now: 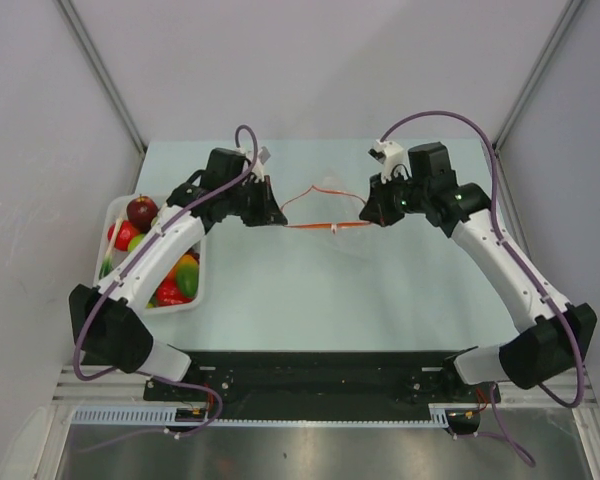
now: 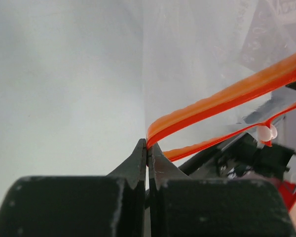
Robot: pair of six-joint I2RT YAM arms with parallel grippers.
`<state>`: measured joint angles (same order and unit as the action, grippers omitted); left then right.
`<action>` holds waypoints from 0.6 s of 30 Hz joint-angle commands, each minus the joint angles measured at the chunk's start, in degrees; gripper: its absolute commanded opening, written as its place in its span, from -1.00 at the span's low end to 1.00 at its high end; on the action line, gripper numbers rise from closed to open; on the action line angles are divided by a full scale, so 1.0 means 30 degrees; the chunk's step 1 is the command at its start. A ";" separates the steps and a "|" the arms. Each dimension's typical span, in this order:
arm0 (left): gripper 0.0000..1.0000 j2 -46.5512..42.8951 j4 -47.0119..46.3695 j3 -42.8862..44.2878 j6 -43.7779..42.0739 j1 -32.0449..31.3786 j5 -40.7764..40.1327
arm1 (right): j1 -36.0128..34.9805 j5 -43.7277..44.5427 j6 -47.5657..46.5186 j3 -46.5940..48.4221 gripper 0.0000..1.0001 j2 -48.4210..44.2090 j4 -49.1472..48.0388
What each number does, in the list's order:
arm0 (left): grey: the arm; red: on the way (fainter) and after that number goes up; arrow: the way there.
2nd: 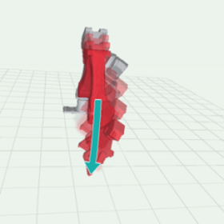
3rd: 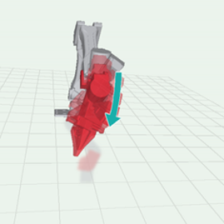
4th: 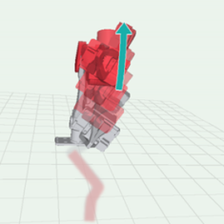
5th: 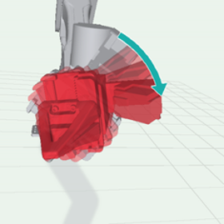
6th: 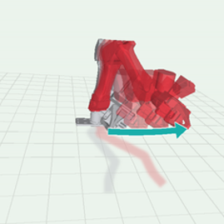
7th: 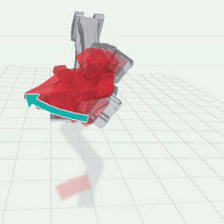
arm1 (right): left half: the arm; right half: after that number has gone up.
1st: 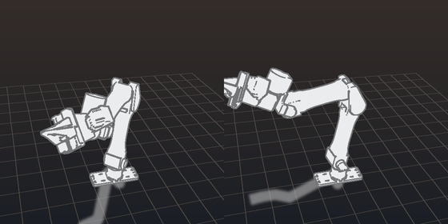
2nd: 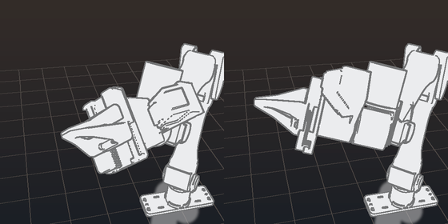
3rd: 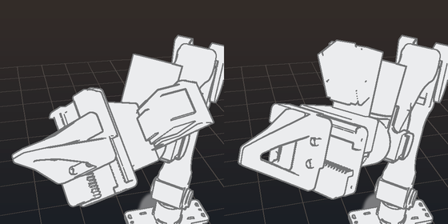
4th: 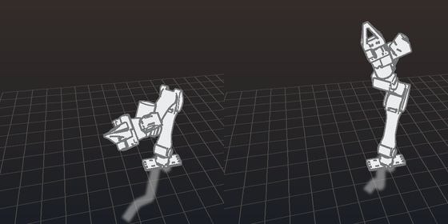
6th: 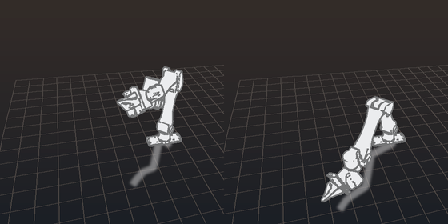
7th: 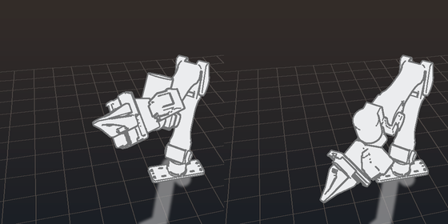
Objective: Place the food in the zip-top bag and seal the zipper
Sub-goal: Open the zipper of the food storage bag.
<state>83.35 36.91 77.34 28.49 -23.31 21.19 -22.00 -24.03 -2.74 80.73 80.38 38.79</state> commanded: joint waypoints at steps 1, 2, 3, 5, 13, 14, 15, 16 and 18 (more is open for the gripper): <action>-1.00 -0.0128 0.4101 0.1873 -0.4866 0.0006 0.0138 | -0.0193 -0.1686 0.0502 -0.1152 -1.00 -0.2326 0.1632; -1.00 -0.0157 0.4336 0.1963 -0.4868 0.0006 0.0666 | -0.0370 -0.1658 0.0649 -0.1332 -1.00 -0.2446 0.1545; -1.00 -0.0244 0.4339 0.1935 -0.4723 0.0006 0.2092 | -0.0546 -0.1657 0.0767 -0.1478 -0.94 -0.2534 0.1254; -1.00 -0.0391 0.4310 0.1846 -0.4634 -0.0285 0.2836 | -0.0870 -0.1833 0.0826 -0.1743 -0.48 -0.2506 0.0960; -1.00 -0.0713 0.3988 0.1993 -0.3961 -0.1282 0.3923 | -0.1630 -0.1366 0.1002 -0.1245 -0.25 -0.1335 0.0227; -1.00 -0.0713 0.3900 0.1993 -0.3670 -0.1254 0.3923 | -0.1922 -0.1190 0.1031 -0.1245 -0.24 -0.1218 0.0168; -1.00 -0.0684 0.3899 0.2051 -0.3580 -0.1282 0.3894 | -0.2012 -0.1189 0.1061 -0.1216 -0.21 -0.1217 0.0138; -1.00 -0.0684 0.3899 0.2081 -0.3550 -0.1254 0.3807 | -0.2071 -0.1305 0.1148 -0.1216 0.04 -0.1275 0.0080; -1.00 -0.0655 0.3929 0.2081 -0.3374 -0.1282 0.3689 | -0.2159 -0.1947 0.1382 -0.1071 0.28 -0.1624 -0.0125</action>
<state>83.29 49.06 81.23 17.17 -27.05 30.89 -27.42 -28.32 0.38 75.81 76.93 41.25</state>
